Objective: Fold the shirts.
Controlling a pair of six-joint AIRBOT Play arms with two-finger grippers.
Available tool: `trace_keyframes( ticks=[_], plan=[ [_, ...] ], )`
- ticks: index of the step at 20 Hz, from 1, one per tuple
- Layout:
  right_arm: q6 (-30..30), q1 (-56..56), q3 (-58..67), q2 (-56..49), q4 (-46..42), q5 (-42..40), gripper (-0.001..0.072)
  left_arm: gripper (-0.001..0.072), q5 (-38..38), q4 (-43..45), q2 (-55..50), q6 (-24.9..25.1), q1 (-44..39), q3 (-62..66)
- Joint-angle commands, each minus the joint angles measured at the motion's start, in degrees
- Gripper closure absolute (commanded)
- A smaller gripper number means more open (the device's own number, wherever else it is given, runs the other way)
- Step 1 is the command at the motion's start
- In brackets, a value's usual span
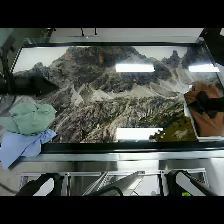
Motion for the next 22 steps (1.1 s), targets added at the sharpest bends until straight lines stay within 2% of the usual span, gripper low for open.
trace_keyframes(
  ticks=[1,4,7,17,22],
  plan=[
    [-3.1,11.0,-11.2,6.4,1.0,-0.8,0.0692,0.0695,0.4,0.5,16.6,0.6,0.0,-21.7],
    [-3.0,15.4,-16.4,8.1,0.9,-1.2,0.0692,0.0696,0.4,0.5,27.7,0.3,0.0,-34.9],
    [-3.0,16.3,-16.7,8.2,1.2,-1.2,0.0692,0.0694,0.3,0.5,33.1,0.3,0.0,-40.3],
    [-3.0,16.3,-16.7,8.2,1.2,1.0,0.0692,0.0694,1.4,0.7,41.2,-0.1,0.0,-43.5],
    [-3.0,16.3,-16.7,8.2,1.2,1.0,0.0692,0.0694,0.2,0.4,39.8,-0.1,0.0,-43.5]
  ],
)
